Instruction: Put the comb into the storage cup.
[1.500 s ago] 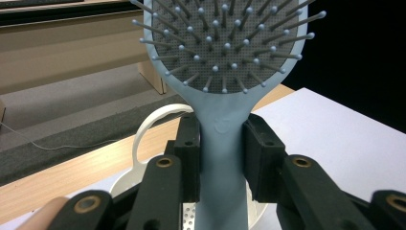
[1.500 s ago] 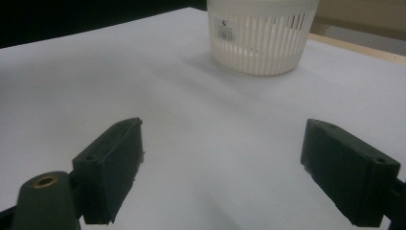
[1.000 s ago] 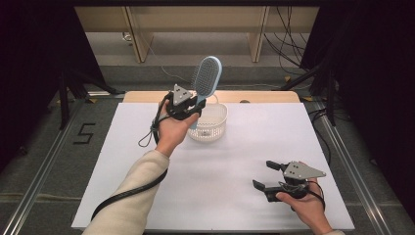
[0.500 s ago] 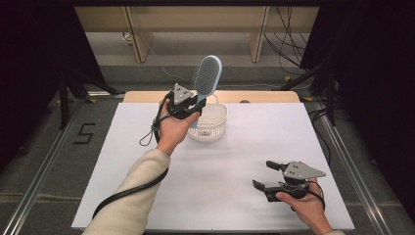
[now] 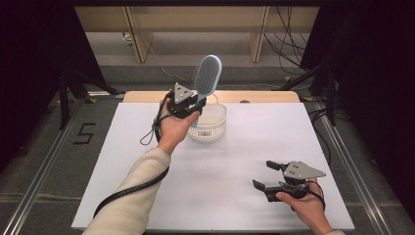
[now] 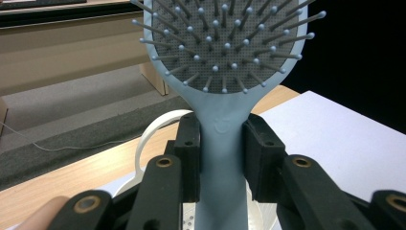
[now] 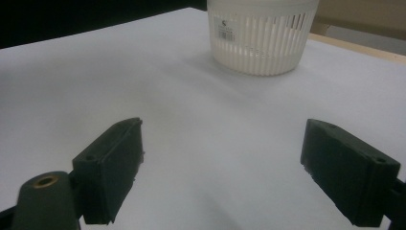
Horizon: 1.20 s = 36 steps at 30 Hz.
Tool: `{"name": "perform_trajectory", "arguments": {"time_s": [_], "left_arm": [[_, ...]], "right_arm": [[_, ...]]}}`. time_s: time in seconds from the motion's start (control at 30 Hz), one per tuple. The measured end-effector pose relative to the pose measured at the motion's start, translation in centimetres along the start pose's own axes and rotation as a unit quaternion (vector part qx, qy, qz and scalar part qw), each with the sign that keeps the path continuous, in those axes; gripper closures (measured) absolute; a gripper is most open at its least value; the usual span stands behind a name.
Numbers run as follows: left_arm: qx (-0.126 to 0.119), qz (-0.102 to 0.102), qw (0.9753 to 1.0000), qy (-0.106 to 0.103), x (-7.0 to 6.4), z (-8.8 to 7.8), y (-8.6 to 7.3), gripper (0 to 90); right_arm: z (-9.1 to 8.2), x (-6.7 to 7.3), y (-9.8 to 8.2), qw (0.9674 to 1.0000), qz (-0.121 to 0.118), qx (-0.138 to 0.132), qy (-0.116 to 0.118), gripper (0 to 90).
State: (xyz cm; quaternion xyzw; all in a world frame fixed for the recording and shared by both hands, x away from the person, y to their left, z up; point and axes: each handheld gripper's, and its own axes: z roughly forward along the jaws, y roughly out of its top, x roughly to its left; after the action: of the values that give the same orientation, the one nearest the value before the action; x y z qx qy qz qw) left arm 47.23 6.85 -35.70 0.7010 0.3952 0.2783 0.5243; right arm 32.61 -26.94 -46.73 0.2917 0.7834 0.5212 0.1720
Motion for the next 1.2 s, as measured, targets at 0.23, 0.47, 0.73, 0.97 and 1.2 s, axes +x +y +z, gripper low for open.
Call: {"name": "perform_trajectory", "arguments": {"time_s": [0.23,0.47,0.73,0.97,1.2], "left_arm": [[-0.001,0.003,1.0000,0.001,0.0,0.1,0.3,69.8],[-0.002,0.004,1.0000,0.000,-0.1,0.2,0.4,69.8],[-0.004,0.002,1.0000,0.001,0.0,0.4,0.5,69.8],[-0.003,0.000,1.0000,-0.001,0.0,0.8,0.4,69.8],[-0.003,-0.006,1.0000,0.001,0.1,1.1,0.3,69.8]], "right_arm": [[0.0,0.0,0.0,1.0000,0.000,-0.002,0.000,15.3],[0.0,0.0,0.0,1.0000,0.001,-0.001,0.000,15.3],[0.0,0.0,0.0,1.0000,0.001,-0.001,-0.001,15.3],[0.0,0.0,0.0,1.0000,0.003,-0.001,-0.002,15.2],[0.0,0.1,0.0,1.0000,0.003,-0.001,-0.002,15.2]]}}
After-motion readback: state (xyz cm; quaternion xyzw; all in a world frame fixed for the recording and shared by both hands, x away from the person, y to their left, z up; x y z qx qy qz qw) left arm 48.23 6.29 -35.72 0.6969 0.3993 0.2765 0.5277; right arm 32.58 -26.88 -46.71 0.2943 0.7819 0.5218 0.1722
